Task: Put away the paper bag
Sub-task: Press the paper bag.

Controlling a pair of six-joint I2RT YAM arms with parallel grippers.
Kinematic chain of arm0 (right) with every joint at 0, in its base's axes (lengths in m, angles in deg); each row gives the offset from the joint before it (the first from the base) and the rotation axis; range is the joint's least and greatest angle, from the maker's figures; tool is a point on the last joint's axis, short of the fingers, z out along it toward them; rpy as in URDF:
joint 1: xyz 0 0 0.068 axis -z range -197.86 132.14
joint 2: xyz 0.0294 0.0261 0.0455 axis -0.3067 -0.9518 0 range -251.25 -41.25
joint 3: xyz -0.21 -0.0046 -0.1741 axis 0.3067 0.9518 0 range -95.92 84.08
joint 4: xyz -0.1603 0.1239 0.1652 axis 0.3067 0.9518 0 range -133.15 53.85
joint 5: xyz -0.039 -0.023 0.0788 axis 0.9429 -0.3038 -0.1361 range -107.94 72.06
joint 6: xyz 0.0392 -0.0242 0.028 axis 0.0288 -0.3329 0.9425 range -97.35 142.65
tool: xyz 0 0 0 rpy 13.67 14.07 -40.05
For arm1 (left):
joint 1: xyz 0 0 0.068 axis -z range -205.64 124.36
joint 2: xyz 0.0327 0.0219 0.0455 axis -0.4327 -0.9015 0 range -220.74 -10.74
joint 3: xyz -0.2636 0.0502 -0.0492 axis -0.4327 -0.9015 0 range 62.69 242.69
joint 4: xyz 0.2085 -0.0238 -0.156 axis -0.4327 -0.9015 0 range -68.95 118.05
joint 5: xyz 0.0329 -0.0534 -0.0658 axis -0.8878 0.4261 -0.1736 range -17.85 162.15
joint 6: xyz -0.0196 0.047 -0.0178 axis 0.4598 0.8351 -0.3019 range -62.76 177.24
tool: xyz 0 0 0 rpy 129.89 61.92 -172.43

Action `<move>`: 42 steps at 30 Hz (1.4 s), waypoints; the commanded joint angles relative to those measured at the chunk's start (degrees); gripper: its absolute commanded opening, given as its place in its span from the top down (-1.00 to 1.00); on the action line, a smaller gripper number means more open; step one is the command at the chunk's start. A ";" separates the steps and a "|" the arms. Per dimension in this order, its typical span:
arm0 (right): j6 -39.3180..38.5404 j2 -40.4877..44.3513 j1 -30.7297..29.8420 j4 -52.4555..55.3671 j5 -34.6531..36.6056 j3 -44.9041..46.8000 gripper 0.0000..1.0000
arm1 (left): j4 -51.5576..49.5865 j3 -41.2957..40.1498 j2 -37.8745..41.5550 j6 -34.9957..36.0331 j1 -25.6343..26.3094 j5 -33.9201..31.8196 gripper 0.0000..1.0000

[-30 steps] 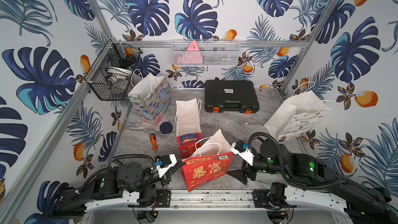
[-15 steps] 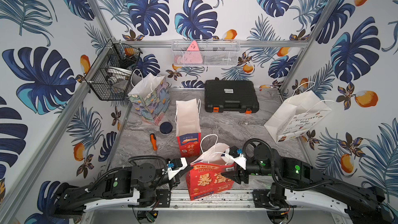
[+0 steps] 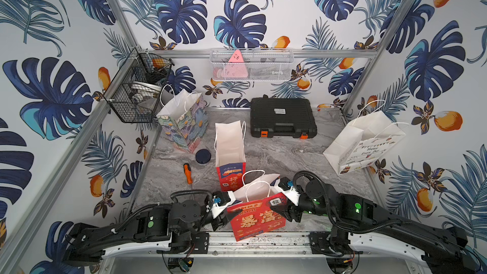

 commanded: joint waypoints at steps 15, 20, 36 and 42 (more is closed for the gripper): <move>10.82 6.18 -0.06 -3.05 -1.08 5.30 -0.55 | 1.05 2.39 7.18 1.15 -0.10 1.70 1.00; 11.71 8.31 -0.07 -4.46 -3.36 6.40 -0.51 | 1.88 4.01 10.22 0.89 -0.11 3.26 1.00; 7.13 5.41 -0.14 -15.66 -16.71 2.84 -0.42 | 5.95 0.87 8.09 -0.69 -0.08 3.21 1.00; 2.83 9.32 -0.19 -1.85 -1.02 1.22 -0.54 | 5.15 1.38 10.36 -0.37 -0.07 2.25 1.00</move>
